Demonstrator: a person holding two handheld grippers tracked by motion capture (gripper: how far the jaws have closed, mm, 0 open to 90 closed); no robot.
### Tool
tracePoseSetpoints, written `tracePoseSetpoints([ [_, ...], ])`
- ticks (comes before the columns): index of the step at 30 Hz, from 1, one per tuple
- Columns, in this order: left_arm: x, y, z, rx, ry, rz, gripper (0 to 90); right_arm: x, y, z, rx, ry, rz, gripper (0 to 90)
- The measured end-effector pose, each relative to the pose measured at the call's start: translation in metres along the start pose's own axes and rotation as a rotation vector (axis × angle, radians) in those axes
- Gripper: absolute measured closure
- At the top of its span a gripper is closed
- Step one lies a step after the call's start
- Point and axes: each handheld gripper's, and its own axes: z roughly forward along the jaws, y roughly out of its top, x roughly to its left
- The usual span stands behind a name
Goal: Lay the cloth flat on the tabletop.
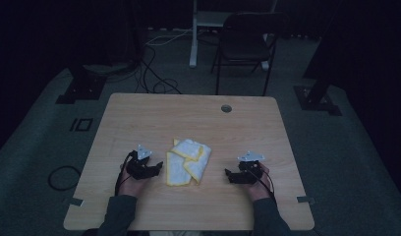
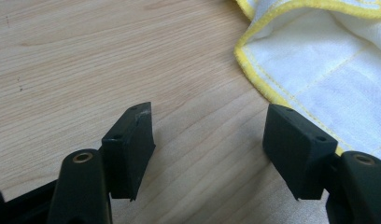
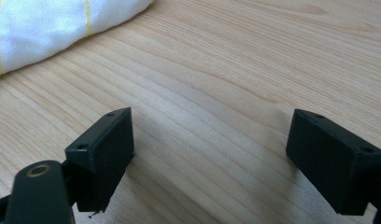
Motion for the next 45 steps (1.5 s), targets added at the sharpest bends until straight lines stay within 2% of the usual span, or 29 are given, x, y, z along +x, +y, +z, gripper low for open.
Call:
tracePoseSetpoints([
  [14,-0.004,0.002,-0.002,0.016,0.001,-0.003,42.6,0.001,0.000,0.000,0.005,-0.011,0.009,15.7],
  [18,-0.004,0.002,-0.003,0.023,-0.002,-0.010,45.2,0.003,0.002,-0.003,0.013,-0.019,0.014,26.6],
  [19,-0.004,0.002,-0.003,0.023,-0.001,-0.010,46.0,0.003,0.002,-0.004,0.011,-0.028,0.021,33.6],
  [22,-0.005,0.002,-0.004,0.025,-0.006,-0.014,47.1,0.003,0.003,-0.007,-0.001,-0.038,0.023,38.5],
  [28,-0.007,0.002,-0.006,0.026,-0.018,-0.009,48.1,0.008,0.006,-0.011,-0.021,-0.018,0.020,42.5],
  [37,-0.010,0.002,-0.009,0.023,-0.016,0.001,48.0,0.022,0.010,-0.017,-0.041,-0.021,-0.029,44.8],
  [40,-0.011,0.002,-0.010,0.018,-0.016,-0.003,47.1,0.028,0.011,-0.019,-0.049,-0.035,-0.051,45.2],
  [45,-0.012,0.002,-0.012,0.015,-0.020,-0.002,47.1,0.038,0.015,-0.023,-0.069,-0.021,-0.069,47.0],
])
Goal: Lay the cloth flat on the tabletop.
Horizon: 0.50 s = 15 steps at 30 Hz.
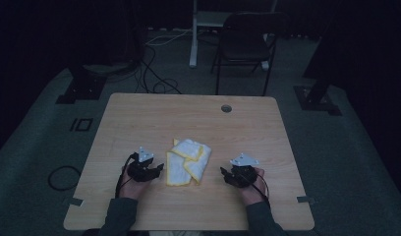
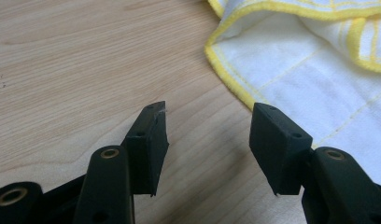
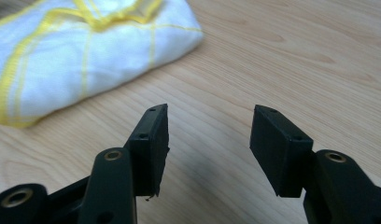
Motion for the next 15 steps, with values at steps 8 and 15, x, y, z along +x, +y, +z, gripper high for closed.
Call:
tracePoseSetpoints([
  [8,-0.007,0.000,-0.002,-0.001,-0.023,0.018,47.5,0.016,0.005,0.004,-0.006,0.021,-0.043,48.4],
  [15,-0.013,0.001,-0.003,-0.002,-0.034,0.038,47.5,0.026,0.008,0.006,-0.010,0.042,-0.066,48.5],
])
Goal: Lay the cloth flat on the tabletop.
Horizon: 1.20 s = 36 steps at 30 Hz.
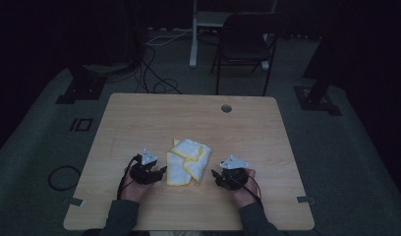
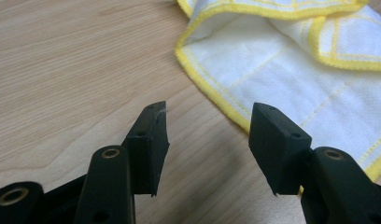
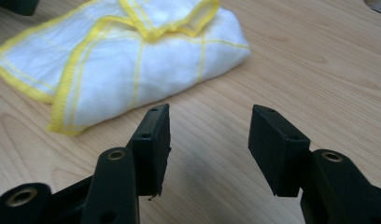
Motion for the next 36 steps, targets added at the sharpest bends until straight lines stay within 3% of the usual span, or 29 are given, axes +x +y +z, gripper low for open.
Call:
tracePoseSetpoints([
  [16,-0.015,0.000,-0.003,-0.003,-0.029,0.024,48.3,0.027,0.011,0.006,-0.011,0.051,-0.070,48.3],
  [24,-0.028,-0.002,-0.002,0.005,-0.057,0.052,50.0,0.040,0.017,0.008,-0.017,0.083,-0.091,45.0],
  [36,-0.048,-0.005,0.004,0.028,-0.080,0.108,50.2,0.055,0.019,0.020,0.030,0.116,-0.141,41.0],
])
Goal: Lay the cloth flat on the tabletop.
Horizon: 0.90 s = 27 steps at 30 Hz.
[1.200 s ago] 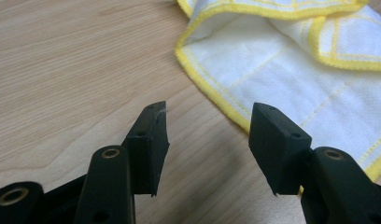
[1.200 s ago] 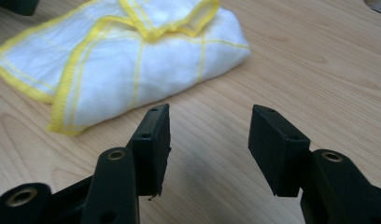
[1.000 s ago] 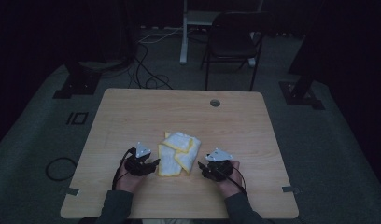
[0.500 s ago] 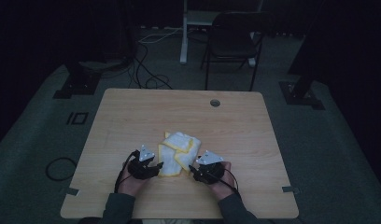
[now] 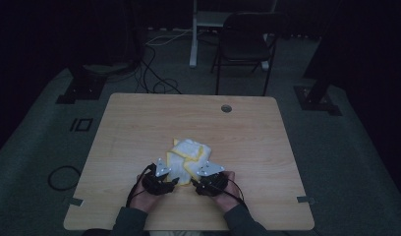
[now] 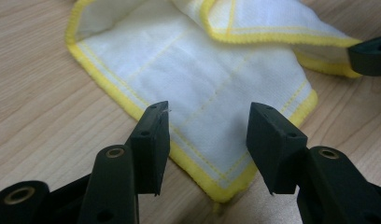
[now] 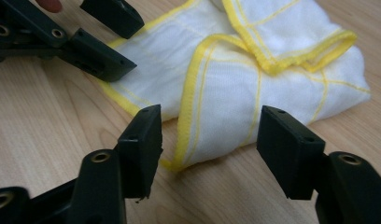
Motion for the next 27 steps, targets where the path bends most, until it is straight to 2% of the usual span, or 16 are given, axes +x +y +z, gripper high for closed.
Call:
tracePoseSetpoints([
  [4,-0.001,0.000,0.000,0.005,0.008,-0.004,51.7,-0.002,0.000,0.003,0.019,-0.004,0.008,48.7],
  [8,-0.001,0.000,0.000,0.005,0.013,-0.012,53.7,-0.004,0.000,0.003,0.027,-0.012,0.012,65.3],
  [10,-0.001,0.001,0.000,0.006,0.018,-0.017,57.4,-0.006,0.000,0.003,0.023,-0.010,0.011,73.8],
  [14,0.000,0.001,0.000,0.009,0.021,-0.017,67.1,-0.011,0.000,0.002,0.023,-0.017,0.023,83.4],
  [19,0.002,0.001,-0.001,0.013,0.027,-0.015,82.8,-0.014,0.000,-0.001,0.013,-0.031,0.023,87.4],
  [23,0.002,0.002,-0.002,0.013,0.048,-0.005,86.6,-0.021,0.003,-0.006,0.001,-0.055,0.032,88.5],
  [27,0.007,0.002,-0.007,-0.012,0.059,-0.019,87.0,-0.030,0.004,-0.011,-0.016,-0.070,0.046,88.8],
])
